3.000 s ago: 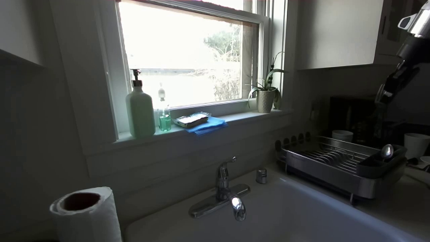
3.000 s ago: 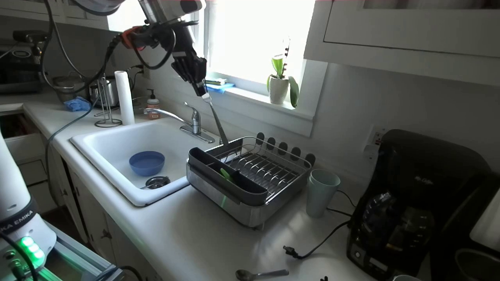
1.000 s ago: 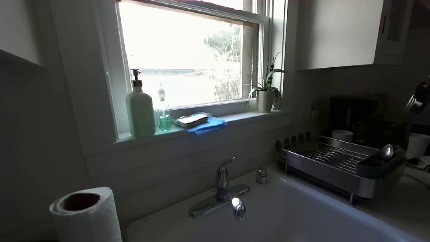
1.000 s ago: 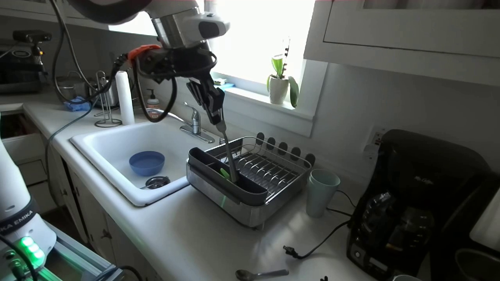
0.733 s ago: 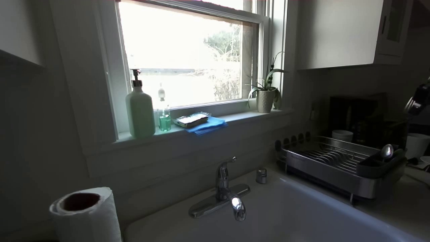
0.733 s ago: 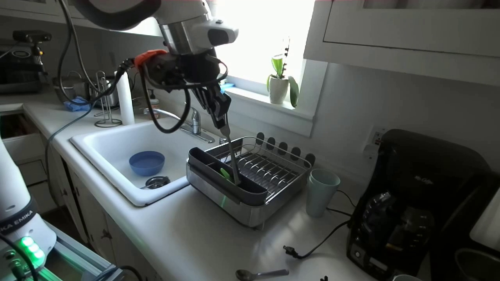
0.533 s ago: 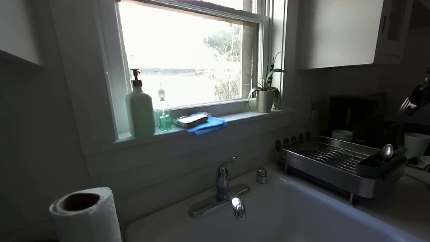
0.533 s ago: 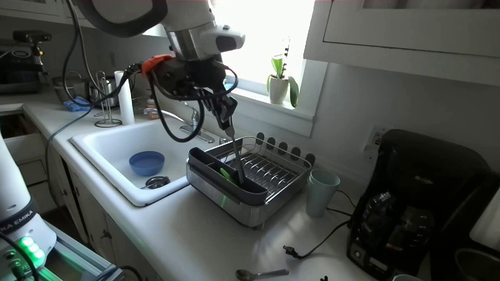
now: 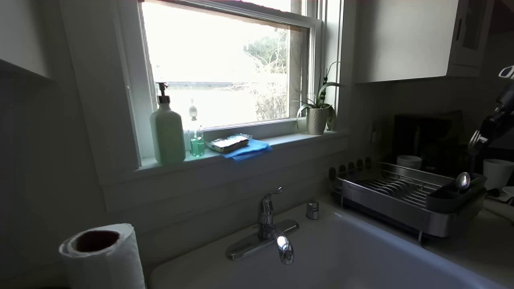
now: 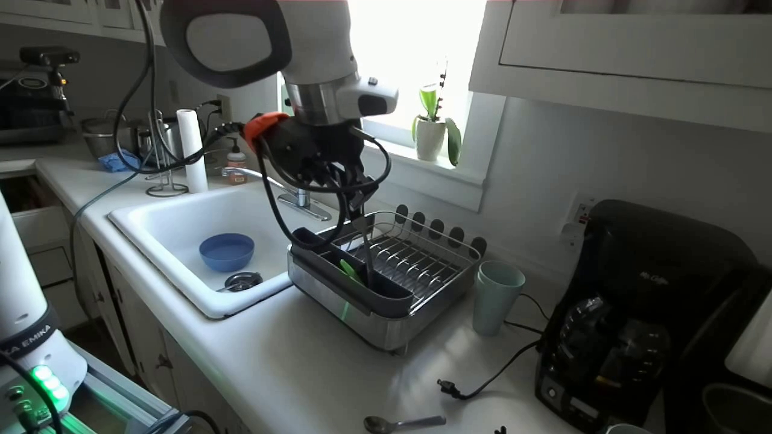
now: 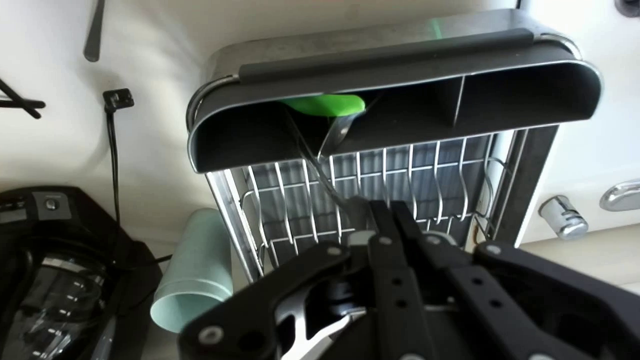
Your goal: Place the fork in the right compartment, the spoon in the left compartment and the knife in the middle compartment
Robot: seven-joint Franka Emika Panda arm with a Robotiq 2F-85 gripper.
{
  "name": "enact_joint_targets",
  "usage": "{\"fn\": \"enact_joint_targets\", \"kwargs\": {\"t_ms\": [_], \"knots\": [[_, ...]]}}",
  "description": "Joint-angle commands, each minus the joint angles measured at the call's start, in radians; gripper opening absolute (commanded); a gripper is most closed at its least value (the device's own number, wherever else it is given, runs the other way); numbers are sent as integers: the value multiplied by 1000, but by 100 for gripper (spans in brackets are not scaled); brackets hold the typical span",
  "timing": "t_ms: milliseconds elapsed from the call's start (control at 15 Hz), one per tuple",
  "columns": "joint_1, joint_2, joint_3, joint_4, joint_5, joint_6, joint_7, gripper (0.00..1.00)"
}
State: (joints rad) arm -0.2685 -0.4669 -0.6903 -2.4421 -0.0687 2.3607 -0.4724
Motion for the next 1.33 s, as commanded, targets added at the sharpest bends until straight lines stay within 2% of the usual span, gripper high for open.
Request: {"fn": "enact_joint_targets", "kwargs": {"t_ms": [0, 200, 667, 733, 1267], "knots": [[34, 131, -36, 68, 64, -24, -49, 1], [42, 219, -51, 104, 101, -24, -66, 1], [7, 376, -40, 196, 190, -31, -85, 1], [1, 397, -37, 210, 203, -33, -86, 24], [-59, 468, 28, 258, 244, -66, -92, 77]]}}
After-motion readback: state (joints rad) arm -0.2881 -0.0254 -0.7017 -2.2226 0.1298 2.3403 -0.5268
